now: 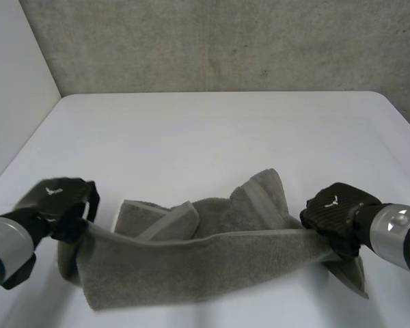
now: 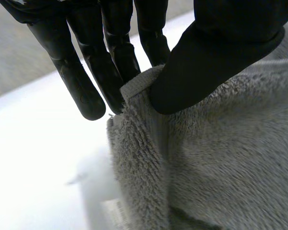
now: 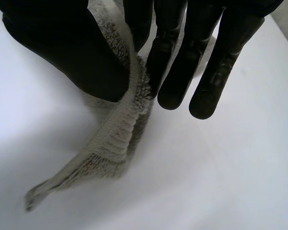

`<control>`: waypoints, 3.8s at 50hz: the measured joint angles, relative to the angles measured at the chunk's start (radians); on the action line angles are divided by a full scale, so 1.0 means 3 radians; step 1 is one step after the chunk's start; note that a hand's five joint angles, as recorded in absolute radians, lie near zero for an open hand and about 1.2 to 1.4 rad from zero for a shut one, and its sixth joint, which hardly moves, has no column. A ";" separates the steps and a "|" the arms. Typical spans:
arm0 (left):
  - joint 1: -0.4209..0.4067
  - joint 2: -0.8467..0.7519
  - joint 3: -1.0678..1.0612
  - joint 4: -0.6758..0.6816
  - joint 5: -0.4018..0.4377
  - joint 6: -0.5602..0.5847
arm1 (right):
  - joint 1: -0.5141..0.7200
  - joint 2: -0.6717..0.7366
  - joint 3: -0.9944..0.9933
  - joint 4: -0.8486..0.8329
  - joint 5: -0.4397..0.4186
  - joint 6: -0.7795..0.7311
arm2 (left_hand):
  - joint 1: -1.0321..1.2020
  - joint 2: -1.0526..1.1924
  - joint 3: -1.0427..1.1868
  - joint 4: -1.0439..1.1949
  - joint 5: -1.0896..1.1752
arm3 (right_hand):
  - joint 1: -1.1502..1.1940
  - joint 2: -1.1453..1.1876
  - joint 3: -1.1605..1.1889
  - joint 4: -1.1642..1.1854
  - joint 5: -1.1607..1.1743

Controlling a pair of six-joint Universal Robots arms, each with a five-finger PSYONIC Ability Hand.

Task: Fold the towel.

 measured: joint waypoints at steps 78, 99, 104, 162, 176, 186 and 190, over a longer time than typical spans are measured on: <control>-0.0307 -0.0638 0.0588 0.1260 -0.0620 -0.0508 | -0.0474 0.1218 -0.0076 -0.2423 -0.0230 0.2569 | 0.0000 0.0002 0.0002 0.0000 -0.0001 | -0.1667 -0.1420 -0.1420 -0.1431 -0.1396; -0.0208 -0.0654 0.0592 0.1263 -0.0611 -0.0642 | -0.0540 0.1292 -0.0121 -0.2124 -0.0230 0.2903 | -0.0005 0.0002 0.0002 0.0000 -0.0001 | -0.2253 -0.1922 -0.1945 -0.1954 -0.1927; -0.0191 -0.0657 0.0602 0.1264 -0.0610 -0.0642 | -0.0575 0.1333 -0.0132 -0.2056 -0.0235 0.2891 | -0.0005 0.0002 0.0002 0.0000 -0.0001 | -0.2212 -0.1917 -0.1936 -0.1947 -0.1916; -0.0260 -0.0381 0.2097 -0.1032 -0.0593 -0.0353 | -0.0598 0.0219 -0.1826 0.0424 -0.0325 0.0312 | -0.0005 0.0002 0.0002 0.0000 -0.0001 | 0.0004 0.0010 0.0005 0.0001 -0.0002; -0.0323 -0.1743 0.2769 -0.0880 -0.0621 0.0005 | -0.0371 0.1264 -0.2048 -0.0236 0.0047 0.0253 | -0.0005 0.0002 0.0002 0.0000 -0.0001 | 0.0006 0.0010 0.0005 0.0002 0.0000; -0.0438 -0.1887 0.4074 0.0287 -0.0633 -0.0156 | -0.0353 0.1099 -0.2552 -0.2357 0.0284 0.0840 | -0.0005 0.0002 0.0002 0.0000 -0.0001 | 0.0007 0.0011 0.0005 0.0002 0.0000; -0.0457 -0.1704 0.4151 0.0740 -0.0648 -0.0392 | -0.0355 0.0779 -0.2385 -0.2957 0.0289 0.1070 | -0.0005 0.0002 0.0002 0.0000 -0.0001 | 0.0009 0.0011 0.0005 0.0002 0.0001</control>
